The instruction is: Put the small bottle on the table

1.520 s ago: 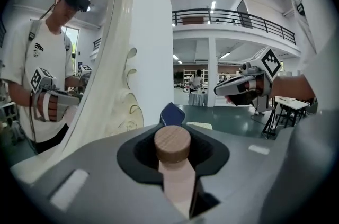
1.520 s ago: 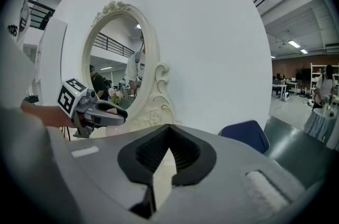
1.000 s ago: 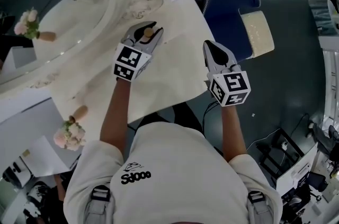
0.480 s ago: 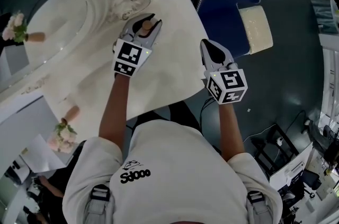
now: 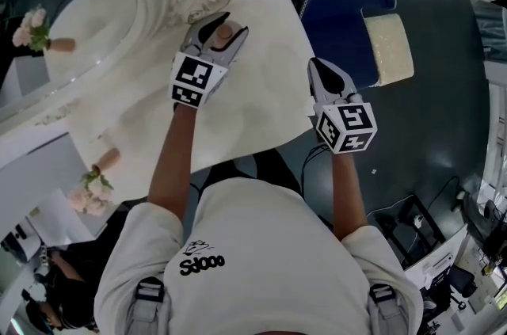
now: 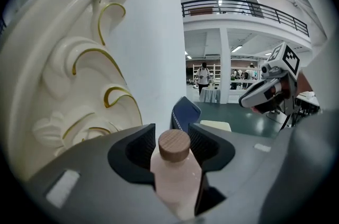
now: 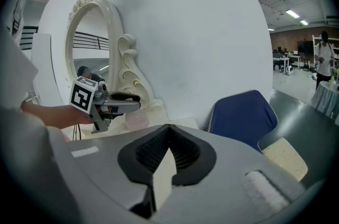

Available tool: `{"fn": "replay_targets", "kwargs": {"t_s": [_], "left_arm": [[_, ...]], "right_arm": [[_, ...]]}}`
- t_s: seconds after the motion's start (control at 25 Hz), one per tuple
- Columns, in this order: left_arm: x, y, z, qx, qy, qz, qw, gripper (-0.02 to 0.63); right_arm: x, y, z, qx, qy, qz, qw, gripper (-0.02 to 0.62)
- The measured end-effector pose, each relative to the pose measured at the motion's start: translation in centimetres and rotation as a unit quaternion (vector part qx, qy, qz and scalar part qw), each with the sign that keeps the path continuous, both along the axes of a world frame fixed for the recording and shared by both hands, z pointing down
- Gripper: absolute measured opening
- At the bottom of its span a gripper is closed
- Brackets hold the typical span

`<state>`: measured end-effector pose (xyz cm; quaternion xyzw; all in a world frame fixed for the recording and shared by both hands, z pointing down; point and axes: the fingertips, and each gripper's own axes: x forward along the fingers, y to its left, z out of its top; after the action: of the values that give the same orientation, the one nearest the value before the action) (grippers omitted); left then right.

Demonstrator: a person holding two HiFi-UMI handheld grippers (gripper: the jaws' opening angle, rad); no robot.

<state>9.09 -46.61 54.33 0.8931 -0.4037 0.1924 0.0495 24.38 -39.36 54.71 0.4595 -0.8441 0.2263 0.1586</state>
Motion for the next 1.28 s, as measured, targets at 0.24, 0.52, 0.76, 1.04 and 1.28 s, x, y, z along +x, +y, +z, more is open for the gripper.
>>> {"fn": "replay_targets", "kwargs": {"t_s": [0.24,0.52,0.76,1.04,1.28], "left_arm": [[-2.8,2.5,-1.8,-0.014,0.031,-0.039,0.9987,0.233],[-8.3,6.3,-4.3,0.002,0.028,-0.074,0.9968,0.188],[-13.7,9.4,-6.6,0.022,0.018,-0.113,0.9932,0.050],[-18.1,13.8,-11.2,0.065,0.008,-0.111,0.9917,0.018],[-22.9,16.6,-16.9,0.102,0.026,-0.157,0.9819,0.018]], "right_arm": [[-1.6,0.1,-2.3,0.022,0.009,-0.036,0.999,0.002],[-6.6,0.8,-5.1,0.055,0.016,-0.089,0.994,0.002],[-11.1,2.3,-7.7,0.088,0.031,-0.125,0.988,0.002],[-16.8,4.2,-11.2,0.127,0.037,-0.171,0.976,0.002],[-22.0,5.5,-16.2,0.190,0.046,-0.213,0.957,0.002]]}}
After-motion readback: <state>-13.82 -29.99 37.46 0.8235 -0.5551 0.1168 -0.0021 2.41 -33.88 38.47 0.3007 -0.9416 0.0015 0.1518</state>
